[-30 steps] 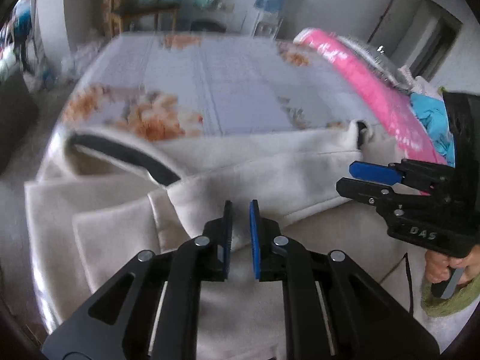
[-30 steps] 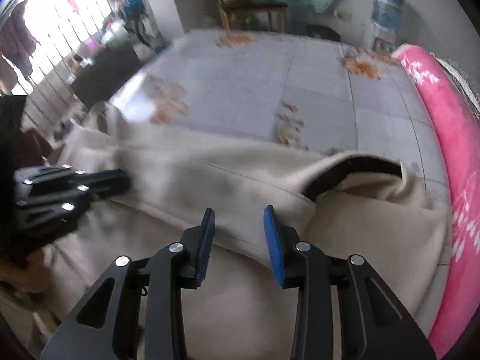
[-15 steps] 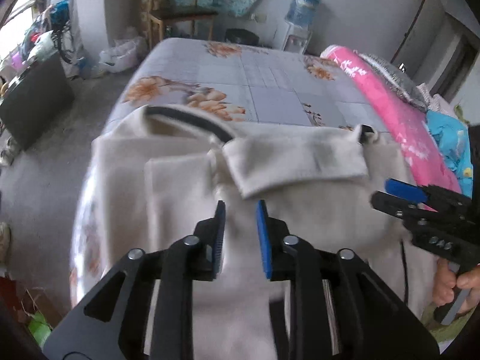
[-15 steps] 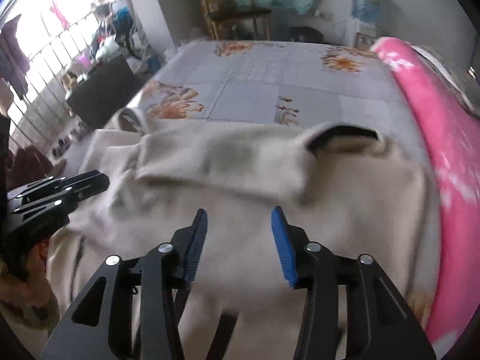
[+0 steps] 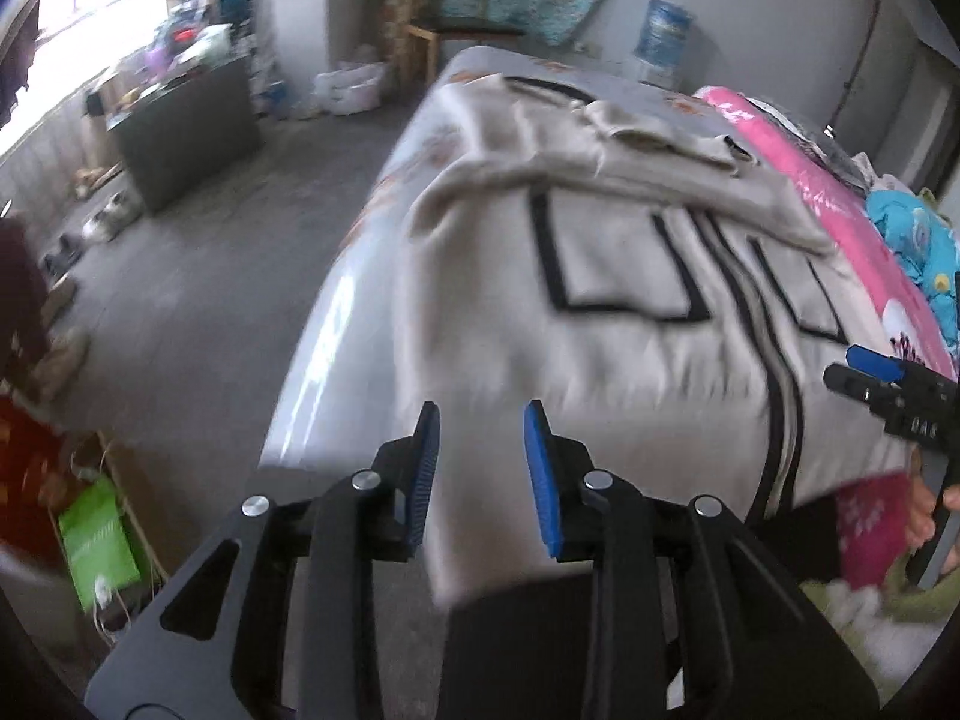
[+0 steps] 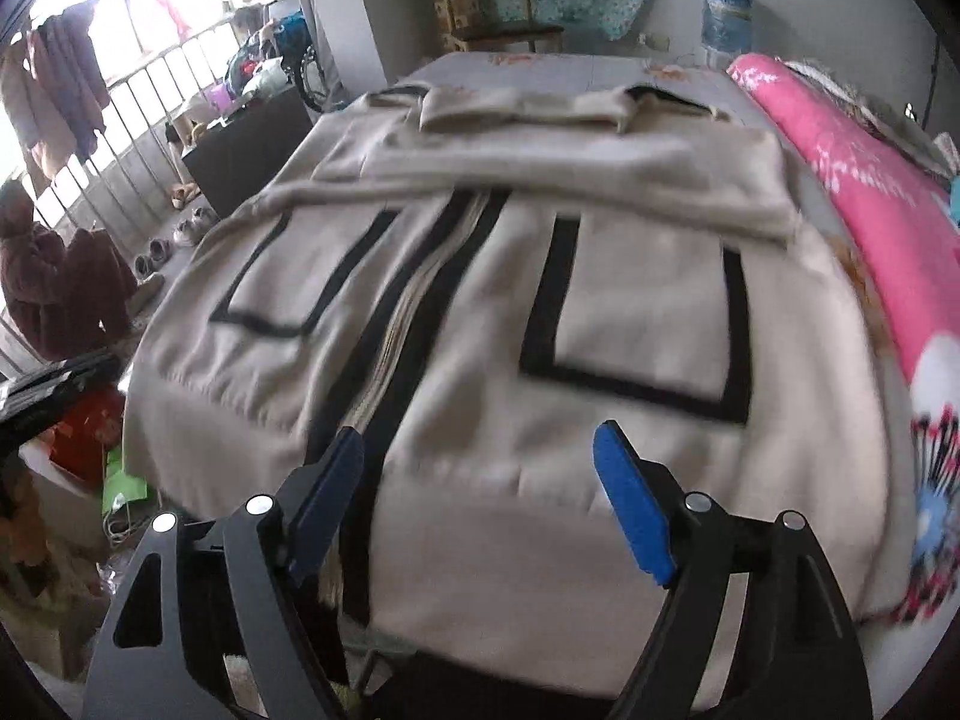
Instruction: Fold large clothes
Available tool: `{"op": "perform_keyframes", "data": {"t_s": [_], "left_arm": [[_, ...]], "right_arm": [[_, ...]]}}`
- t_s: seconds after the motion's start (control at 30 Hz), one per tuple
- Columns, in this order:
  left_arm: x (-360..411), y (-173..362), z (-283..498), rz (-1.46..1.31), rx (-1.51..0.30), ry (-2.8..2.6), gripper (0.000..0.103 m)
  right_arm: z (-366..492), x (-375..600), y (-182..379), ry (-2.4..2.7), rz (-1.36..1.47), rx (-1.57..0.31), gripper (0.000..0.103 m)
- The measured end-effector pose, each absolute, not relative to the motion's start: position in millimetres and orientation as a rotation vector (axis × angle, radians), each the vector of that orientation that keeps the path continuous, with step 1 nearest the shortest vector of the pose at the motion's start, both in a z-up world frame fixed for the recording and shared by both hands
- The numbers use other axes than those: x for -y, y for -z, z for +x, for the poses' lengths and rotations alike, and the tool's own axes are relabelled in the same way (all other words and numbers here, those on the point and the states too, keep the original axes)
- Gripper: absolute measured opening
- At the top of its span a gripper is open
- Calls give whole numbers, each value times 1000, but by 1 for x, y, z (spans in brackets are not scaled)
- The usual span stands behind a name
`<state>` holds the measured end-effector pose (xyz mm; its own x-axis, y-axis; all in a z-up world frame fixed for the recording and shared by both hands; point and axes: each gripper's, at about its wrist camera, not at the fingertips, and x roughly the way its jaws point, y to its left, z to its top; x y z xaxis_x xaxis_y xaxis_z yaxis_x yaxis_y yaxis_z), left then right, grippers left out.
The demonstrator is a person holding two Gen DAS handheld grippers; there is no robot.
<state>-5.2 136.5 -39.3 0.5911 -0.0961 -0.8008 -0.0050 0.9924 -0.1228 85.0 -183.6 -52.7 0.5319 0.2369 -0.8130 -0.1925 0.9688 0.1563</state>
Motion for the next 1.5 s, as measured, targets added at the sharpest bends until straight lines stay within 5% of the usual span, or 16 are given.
{"op": "perform_keyframes", "data": {"t_s": [0.53,0.67,0.93,1.03,1.1,1.2,1.5], "left_arm": [[-149,83,-54,-286,-920,117,28],[-152,83,-41,-325,-909,138,45],[-154,98,-22,-386,-953,163,45],[-155,98,-20,-425,-949,188,40],[-156,94,-20,-441,-956,198,23],[-156,83,-22,-424,-973,191,13],[-146,32,-23,-349,-954,237,5]], "right_arm": [[54,167,52,-309,-14,-879,77],[42,152,46,-356,-78,-833,77],[25,116,45,-442,-169,-764,87],[22,102,49,-477,-188,-765,87],[18,89,51,-502,-212,-764,87],[10,67,55,-554,-268,-761,88],[-16,3,56,-664,-493,-657,88]]}}
